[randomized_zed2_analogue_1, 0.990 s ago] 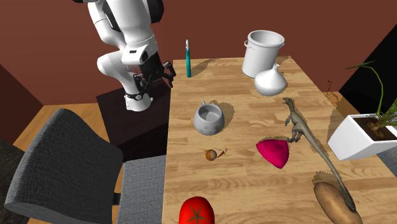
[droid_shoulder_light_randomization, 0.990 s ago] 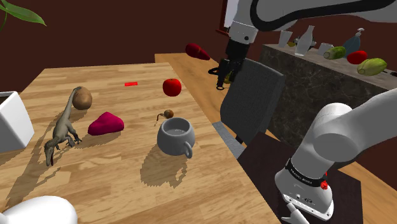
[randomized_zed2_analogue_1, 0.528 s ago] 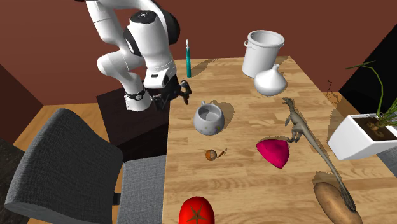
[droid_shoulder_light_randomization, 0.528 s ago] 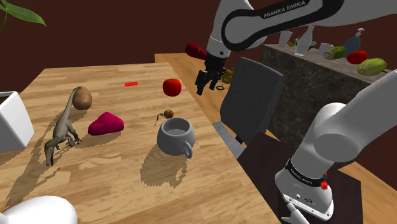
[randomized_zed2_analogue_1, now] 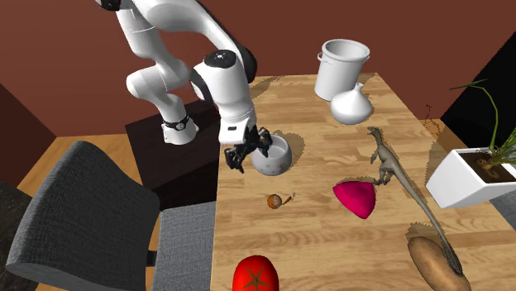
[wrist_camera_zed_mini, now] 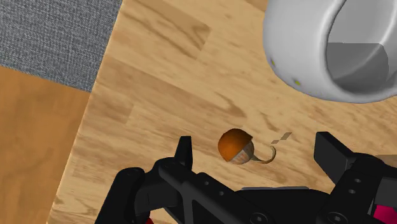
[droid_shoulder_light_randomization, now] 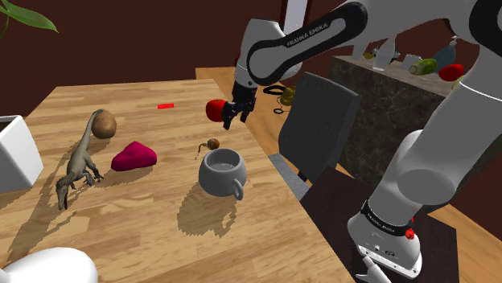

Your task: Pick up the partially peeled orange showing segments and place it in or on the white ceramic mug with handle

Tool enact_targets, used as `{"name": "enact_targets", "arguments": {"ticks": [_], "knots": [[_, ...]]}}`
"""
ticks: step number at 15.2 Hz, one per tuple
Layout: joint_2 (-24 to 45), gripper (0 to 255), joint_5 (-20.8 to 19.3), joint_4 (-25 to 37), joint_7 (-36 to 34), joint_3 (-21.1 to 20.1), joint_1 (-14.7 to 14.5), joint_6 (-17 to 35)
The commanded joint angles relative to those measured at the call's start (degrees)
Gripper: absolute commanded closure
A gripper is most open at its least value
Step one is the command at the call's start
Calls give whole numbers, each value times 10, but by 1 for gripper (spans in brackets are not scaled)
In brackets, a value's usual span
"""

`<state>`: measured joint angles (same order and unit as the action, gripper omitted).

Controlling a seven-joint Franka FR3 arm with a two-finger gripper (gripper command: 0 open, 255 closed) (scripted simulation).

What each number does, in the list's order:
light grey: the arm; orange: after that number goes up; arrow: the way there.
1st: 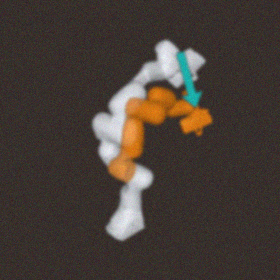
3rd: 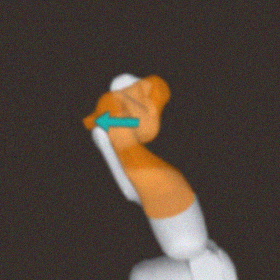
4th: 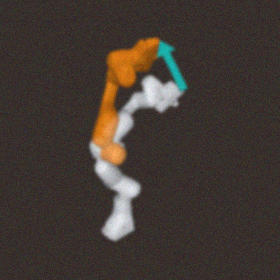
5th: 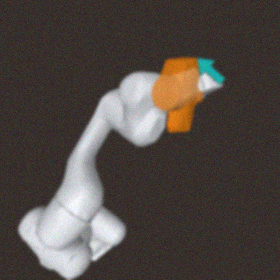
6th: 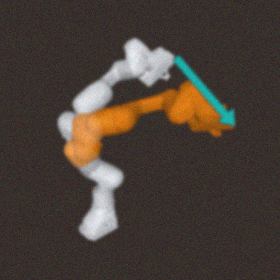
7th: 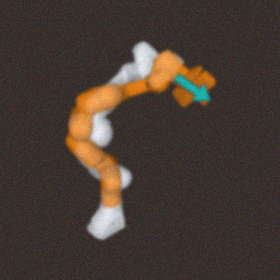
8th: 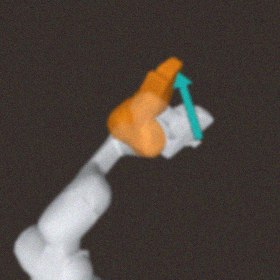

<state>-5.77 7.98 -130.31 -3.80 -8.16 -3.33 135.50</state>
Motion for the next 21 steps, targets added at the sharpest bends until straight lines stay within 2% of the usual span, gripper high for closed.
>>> {"name": "enact_targets", "arguments": {"ticks": [1,7,15,21], "knots": [[45,0,-5,23,-6,-6,-3,29],[171,0,-31,116,-25,-12,-16,78],[220,0,-39,120,-31,-10,-22,123],[220,0,-39,120,-31,-10,-22,122]]}}
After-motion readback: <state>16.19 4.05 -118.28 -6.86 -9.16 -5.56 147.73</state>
